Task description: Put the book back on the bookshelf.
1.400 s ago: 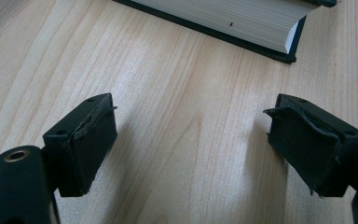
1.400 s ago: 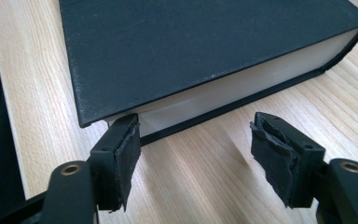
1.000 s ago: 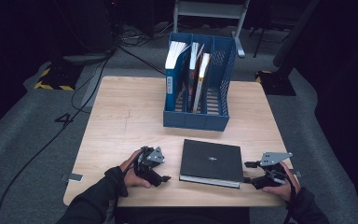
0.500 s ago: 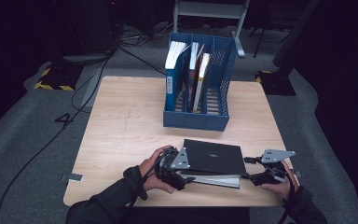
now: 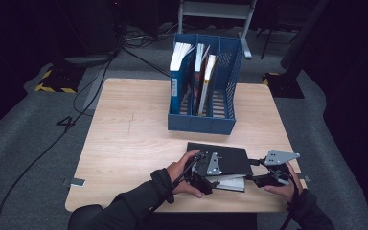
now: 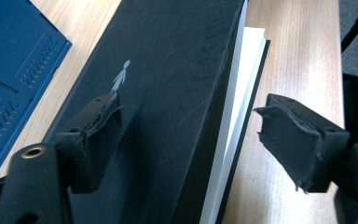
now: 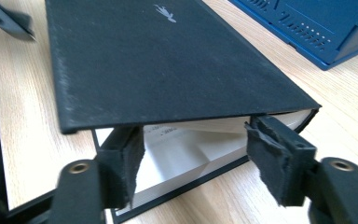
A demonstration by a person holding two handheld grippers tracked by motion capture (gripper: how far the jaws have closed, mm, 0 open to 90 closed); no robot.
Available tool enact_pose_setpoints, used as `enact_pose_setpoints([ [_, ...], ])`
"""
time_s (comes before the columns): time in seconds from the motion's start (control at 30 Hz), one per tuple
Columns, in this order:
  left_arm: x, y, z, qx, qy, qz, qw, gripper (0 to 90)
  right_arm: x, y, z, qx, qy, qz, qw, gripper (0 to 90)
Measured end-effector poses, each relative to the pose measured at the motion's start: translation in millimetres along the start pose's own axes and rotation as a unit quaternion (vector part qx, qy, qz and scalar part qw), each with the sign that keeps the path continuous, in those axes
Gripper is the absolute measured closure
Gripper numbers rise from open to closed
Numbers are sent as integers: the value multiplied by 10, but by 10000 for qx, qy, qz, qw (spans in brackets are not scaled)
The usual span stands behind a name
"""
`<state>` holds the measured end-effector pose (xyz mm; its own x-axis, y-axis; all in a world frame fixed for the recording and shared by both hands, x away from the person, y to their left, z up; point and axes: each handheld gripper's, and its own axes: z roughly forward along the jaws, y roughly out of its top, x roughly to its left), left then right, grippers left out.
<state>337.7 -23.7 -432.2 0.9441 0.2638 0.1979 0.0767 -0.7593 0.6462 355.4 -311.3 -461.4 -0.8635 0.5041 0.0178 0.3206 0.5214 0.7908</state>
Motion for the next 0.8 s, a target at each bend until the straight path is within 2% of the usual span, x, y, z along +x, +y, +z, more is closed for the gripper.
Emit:
enact_pose_setpoints([
  [0.13,73,-44,28,224,292,29,9993,213,32,46,39,-20,-52,72,10000,400],
  [0.2,120,-80,37,225,307,17,9993,213,54,74,65,-69,-55,131,9999,403],
  [0.3,201,-120,18,307,253,-46,9992,175,90,108,116,-59,-116,89,9999,408],
  [0.4,293,-164,-60,487,303,-70,9983,175,107,138,168,-208,-172,186,9995,423],
  [0.53,339,-186,-141,483,388,-83,9980,215,135,193,218,-400,-283,315,9983,435],
  [0.67,302,-176,-174,546,573,-39,9969,233,146,223,255,-416,-334,355,9979,435],
  [0.73,245,-140,-181,498,575,-55,9971,244,157,233,273,-391,-355,352,9980,435],
  [0.8,173,-96,-157,521,684,-24,9963,237,167,241,283,-361,-384,329,9981,435],
])
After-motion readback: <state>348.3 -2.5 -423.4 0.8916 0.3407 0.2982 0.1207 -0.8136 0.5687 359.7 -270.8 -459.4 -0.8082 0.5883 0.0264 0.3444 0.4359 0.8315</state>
